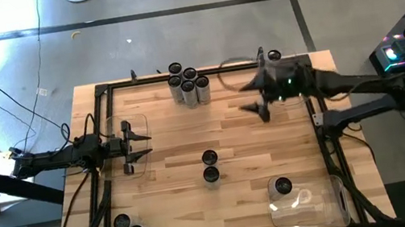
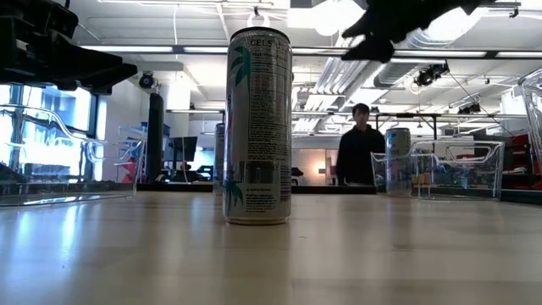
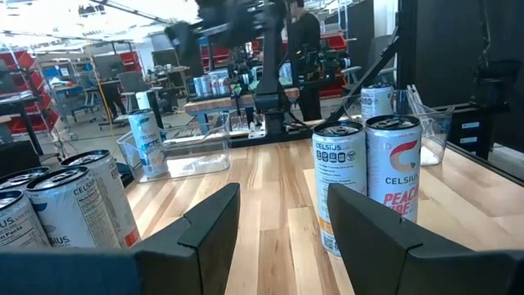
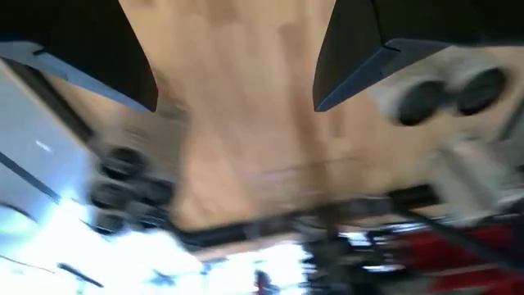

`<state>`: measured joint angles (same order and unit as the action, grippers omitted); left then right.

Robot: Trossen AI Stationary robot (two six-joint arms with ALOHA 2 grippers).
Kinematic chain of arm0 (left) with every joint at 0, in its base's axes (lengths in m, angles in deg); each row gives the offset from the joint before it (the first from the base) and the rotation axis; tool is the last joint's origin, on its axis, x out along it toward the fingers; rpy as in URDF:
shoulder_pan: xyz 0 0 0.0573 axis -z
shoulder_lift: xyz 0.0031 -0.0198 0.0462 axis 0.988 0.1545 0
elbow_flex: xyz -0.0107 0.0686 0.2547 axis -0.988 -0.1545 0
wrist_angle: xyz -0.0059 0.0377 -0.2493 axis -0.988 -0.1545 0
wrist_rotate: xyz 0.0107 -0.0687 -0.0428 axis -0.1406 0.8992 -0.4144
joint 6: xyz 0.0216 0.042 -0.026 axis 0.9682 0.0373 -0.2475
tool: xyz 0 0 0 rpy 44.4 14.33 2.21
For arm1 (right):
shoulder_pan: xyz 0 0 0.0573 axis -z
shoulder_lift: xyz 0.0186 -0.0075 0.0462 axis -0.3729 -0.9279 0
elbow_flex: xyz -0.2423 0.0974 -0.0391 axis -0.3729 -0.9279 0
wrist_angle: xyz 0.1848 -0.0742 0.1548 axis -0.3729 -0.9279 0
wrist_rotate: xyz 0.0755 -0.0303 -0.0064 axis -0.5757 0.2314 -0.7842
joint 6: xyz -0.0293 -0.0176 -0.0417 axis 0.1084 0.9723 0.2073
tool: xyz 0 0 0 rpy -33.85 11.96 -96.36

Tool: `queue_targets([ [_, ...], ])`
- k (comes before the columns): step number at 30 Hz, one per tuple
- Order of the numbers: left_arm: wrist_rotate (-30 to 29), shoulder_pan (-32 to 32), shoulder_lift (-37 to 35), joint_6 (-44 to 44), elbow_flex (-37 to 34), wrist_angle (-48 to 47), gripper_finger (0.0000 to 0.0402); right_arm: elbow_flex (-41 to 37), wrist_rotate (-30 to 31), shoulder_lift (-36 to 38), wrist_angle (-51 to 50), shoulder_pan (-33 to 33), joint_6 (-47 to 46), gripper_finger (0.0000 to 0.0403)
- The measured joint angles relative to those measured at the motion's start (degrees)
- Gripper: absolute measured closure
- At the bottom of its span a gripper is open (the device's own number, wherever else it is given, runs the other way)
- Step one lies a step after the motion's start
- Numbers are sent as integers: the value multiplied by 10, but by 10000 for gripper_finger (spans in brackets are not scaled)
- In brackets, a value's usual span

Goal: Sort soda cans
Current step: Put the white-blue soda can into the top transparent bin

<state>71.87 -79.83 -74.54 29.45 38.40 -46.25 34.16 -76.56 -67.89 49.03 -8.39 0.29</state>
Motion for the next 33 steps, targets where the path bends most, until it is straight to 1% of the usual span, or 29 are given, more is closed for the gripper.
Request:
queue_targets([
  [5,0,0,0,0,0,0,222,0,0,-56,77,-109,-2,81],
  [7,0,0,0,0,0,0,222,0,1,-90,125,-143,-8,81],
  [9,0,0,0,0,0,0,223,0,16,-128,188,-171,-10,81],
  [11,0,0,0,0,0,0,222,0,22,-169,255,-192,-1,81],
  [15,0,0,0,0,0,0,222,0,27,-246,422,-212,30,81],
  [17,0,0,0,0,0,0,222,15,55,-275,471,-214,28,81],
  [18,0,0,0,0,0,0,222,28,79,-286,473,-215,25,81],
  [20,0,0,0,0,0,0,222,61,125,-301,445,-214,14,81],
  [21,0,0,0,0,0,0,222,81,134,-307,418,-214,13,81],
  [24,0,0,0,0,0,0,222,154,136,-330,281,-206,26,81],
  [26,0,0,0,0,0,0,222,206,155,-349,191,-196,30,81],
  [30,0,0,0,0,0,0,222,301,234,-390,58,-158,26,81],
  [32,0,0,0,0,0,0,222,333,252,-411,14,-132,26,81],
  [33,0,0,0,0,0,0,222,344,252,-422,-1,-119,26,81],
])
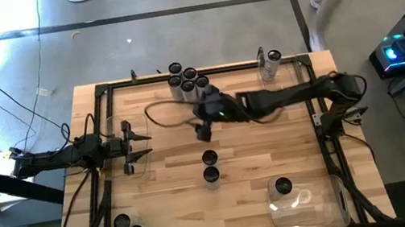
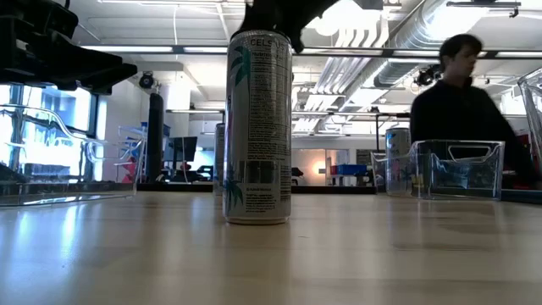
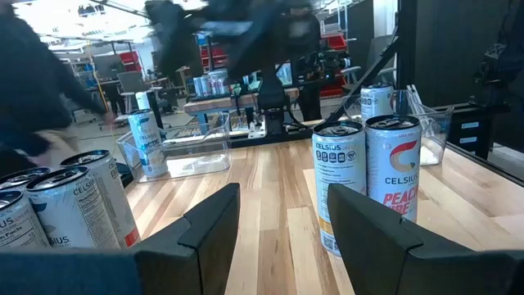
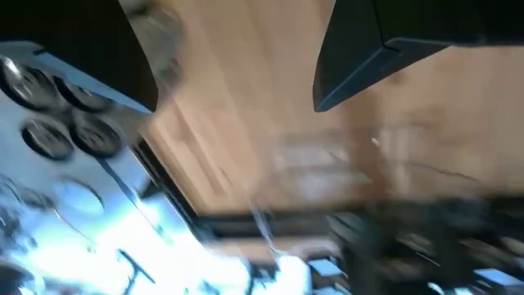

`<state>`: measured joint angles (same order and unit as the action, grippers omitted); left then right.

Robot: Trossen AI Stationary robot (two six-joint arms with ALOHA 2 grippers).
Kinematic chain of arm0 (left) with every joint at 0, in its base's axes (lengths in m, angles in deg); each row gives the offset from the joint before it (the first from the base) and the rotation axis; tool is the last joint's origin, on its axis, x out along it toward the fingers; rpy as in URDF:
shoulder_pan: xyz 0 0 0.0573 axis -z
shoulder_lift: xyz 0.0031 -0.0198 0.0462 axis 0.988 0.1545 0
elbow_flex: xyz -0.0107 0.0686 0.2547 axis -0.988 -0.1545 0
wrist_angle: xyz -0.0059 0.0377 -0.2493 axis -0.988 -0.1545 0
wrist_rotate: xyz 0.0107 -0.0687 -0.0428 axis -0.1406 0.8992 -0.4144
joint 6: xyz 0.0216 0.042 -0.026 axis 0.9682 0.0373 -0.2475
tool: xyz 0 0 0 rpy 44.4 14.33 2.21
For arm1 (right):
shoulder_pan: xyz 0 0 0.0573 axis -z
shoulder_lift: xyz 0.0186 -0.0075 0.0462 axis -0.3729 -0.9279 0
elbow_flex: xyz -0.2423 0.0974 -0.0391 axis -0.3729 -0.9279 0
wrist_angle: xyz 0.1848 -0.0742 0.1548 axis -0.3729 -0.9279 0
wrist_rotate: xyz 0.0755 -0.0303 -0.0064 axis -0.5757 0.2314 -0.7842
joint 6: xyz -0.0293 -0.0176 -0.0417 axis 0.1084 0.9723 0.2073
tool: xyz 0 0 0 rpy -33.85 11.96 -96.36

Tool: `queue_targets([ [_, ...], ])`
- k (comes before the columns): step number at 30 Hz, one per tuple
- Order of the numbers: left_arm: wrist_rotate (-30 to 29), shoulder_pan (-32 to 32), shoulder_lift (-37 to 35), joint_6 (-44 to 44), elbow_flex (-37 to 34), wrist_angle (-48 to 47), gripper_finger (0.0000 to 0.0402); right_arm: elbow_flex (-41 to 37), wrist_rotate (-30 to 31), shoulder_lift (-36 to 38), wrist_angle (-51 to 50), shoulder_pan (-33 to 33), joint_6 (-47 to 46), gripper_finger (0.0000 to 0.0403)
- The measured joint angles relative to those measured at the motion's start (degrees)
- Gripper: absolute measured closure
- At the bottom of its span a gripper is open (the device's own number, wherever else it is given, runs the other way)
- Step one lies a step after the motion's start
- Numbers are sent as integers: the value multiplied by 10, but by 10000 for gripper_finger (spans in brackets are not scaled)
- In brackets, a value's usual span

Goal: Sort soda cans
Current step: Put the white-blue soda can into the top transparent bin

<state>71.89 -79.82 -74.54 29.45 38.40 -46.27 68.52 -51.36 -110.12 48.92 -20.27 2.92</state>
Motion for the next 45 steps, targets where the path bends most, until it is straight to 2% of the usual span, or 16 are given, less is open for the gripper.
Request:
queue_targets([
  [7,0,0,0,0,0,0,223,25,-14,-45,-16,101,38,81],
  [9,0,0,0,0,0,0,222,26,-59,-48,-13,130,43,81],
  [13,0,0,0,0,0,0,222,25,-221,-66,6,180,68,81],
  [16,0,0,0,0,0,0,222,24,-258,-87,40,195,68,81],
  [19,0,0,0,0,0,0,222,24,-250,-100,61,191,100,81],
  [24,0,0,0,0,0,0,222,24,-180,-106,64,182,105,81],
  [35,0,0,0,0,0,0,222,27,-185,-105,23,171,106,81],
  [45,0,0,0,0,0,0,222,101,-197,-105,-90,155,105,81],
])
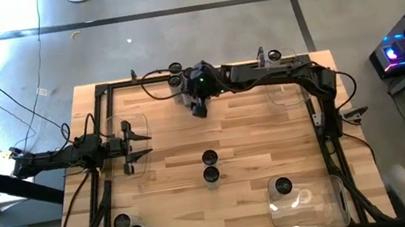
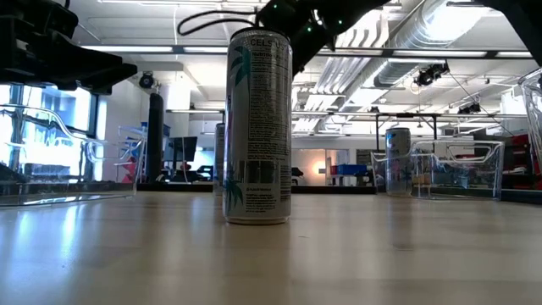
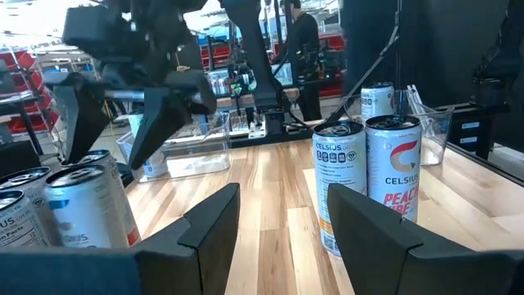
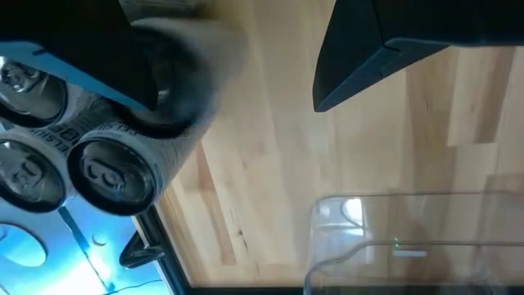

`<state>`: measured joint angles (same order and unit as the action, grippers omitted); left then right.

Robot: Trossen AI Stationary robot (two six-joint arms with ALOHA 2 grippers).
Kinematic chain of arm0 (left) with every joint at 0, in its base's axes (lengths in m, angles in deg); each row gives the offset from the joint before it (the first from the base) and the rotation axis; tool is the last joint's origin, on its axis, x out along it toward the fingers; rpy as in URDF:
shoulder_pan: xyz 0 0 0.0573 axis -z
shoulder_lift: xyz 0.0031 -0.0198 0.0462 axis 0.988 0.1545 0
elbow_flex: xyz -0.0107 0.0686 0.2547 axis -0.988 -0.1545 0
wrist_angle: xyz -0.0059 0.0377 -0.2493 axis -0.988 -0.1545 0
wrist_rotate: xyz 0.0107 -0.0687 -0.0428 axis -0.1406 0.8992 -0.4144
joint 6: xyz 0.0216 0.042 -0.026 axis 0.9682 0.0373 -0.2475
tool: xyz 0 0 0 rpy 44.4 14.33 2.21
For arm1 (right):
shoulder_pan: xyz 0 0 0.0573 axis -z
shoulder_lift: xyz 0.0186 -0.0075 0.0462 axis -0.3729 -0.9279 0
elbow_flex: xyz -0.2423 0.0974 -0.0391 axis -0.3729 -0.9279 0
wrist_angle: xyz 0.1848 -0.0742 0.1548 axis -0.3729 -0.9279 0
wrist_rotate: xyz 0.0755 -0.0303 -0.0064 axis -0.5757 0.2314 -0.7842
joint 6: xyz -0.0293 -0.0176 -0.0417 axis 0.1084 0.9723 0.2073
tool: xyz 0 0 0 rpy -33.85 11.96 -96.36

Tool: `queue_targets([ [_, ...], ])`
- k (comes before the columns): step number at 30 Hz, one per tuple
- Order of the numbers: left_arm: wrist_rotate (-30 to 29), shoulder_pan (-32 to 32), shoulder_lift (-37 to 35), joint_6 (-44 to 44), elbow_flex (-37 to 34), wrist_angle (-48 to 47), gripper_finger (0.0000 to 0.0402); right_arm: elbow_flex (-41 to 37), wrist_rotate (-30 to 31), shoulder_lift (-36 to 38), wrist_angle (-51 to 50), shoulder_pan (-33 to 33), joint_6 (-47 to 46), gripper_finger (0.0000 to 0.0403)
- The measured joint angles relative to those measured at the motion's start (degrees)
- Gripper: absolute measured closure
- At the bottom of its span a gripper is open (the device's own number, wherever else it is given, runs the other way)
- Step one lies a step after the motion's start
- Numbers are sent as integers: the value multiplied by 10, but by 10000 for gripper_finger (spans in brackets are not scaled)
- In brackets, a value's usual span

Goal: Sort soda cans
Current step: Put the white-blue soda can into the top transparent bin

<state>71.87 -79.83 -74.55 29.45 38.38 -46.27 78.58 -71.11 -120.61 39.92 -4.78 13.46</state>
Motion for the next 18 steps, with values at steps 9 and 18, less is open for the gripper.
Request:
queue_targets([
  [9,0,0,0,0,0,0,222,9,8,0,0,11,-18,81],
  [18,0,0,0,0,0,0,222,6,114,-12,13,-4,-57,82],
])
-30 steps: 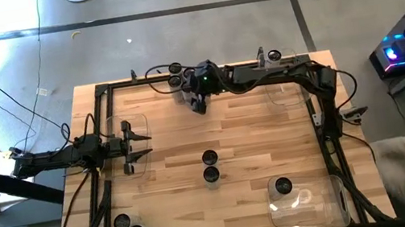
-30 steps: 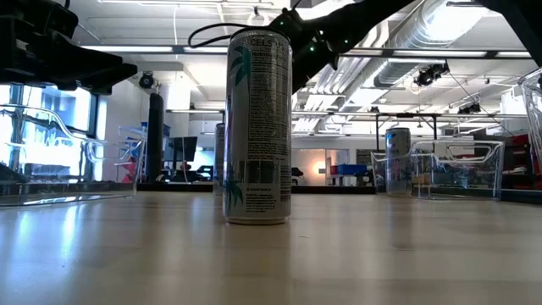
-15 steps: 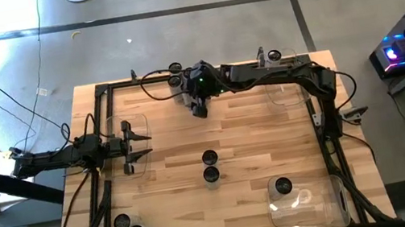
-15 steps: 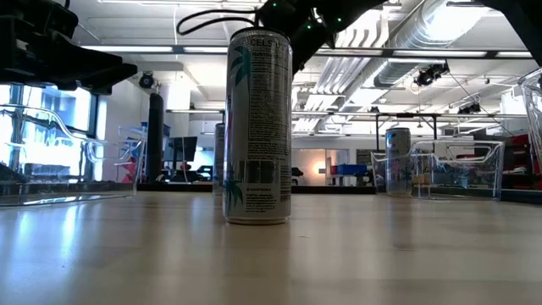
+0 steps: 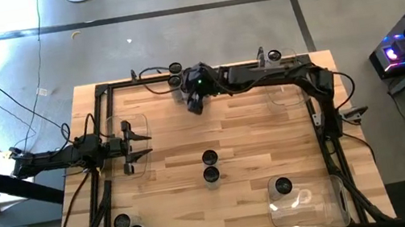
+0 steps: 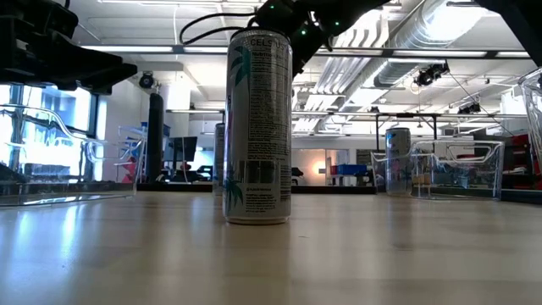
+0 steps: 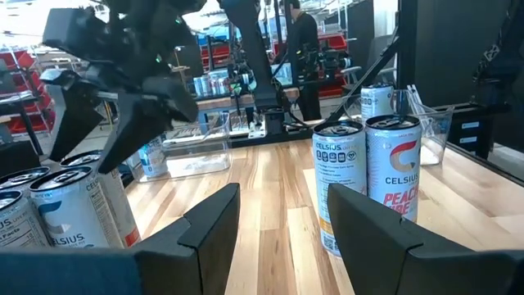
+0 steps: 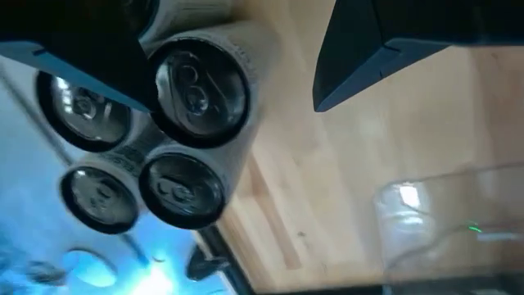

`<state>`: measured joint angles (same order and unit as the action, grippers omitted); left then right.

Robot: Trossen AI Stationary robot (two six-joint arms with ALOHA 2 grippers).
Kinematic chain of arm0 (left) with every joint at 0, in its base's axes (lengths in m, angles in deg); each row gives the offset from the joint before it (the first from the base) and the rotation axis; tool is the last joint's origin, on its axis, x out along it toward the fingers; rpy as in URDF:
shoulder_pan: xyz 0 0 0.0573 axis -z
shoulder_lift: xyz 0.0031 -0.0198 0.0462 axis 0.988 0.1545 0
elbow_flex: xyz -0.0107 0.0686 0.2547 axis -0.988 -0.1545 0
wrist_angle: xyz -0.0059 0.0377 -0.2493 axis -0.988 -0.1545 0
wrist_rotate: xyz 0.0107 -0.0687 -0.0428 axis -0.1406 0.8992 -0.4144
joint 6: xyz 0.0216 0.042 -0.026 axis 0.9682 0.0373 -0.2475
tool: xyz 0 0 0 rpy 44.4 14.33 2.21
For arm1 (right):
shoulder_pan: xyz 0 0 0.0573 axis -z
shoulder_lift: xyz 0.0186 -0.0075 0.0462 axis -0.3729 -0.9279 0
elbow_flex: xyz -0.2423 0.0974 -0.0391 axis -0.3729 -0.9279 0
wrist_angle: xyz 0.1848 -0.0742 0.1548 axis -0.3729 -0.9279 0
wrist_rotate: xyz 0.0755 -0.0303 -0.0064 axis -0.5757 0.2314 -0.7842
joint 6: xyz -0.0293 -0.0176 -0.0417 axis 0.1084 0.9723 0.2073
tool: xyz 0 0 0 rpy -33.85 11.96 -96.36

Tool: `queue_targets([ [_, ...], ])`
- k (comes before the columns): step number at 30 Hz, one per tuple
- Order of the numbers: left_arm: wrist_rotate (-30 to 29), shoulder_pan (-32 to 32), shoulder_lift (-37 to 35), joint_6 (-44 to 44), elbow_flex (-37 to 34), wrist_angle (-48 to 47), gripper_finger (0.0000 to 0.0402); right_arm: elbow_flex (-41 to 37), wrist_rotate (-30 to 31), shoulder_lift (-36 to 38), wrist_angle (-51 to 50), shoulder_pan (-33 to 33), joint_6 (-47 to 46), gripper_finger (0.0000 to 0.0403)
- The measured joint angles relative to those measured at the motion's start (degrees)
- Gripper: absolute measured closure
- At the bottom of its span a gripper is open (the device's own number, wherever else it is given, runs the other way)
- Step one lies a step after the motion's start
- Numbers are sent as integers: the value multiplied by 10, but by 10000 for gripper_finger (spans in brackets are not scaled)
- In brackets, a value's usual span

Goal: Sort soda cans
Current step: Put the white-blue soda can into the top transparent bin

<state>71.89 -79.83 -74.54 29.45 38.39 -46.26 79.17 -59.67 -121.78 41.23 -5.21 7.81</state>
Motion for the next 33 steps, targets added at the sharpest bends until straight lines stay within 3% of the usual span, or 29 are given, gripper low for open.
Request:
queue_targets([
  [13,0,0,0,0,0,0,222,-1,-3,-6,-40,-2,48,102],
  [17,0,0,0,0,0,0,222,0,59,-5,-34,-2,21,112],
  [21,0,0,0,0,0,0,222,1,71,5,-24,-2,27,116],
  [23,0,0,0,0,0,0,222,2,62,7,-15,-3,30,116],
  [28,0,0,0,0,0,0,222,2,-31,4,11,6,33,117],
  [33,0,0,0,0,0,0,223,2,-36,-2,20,21,29,117],
])
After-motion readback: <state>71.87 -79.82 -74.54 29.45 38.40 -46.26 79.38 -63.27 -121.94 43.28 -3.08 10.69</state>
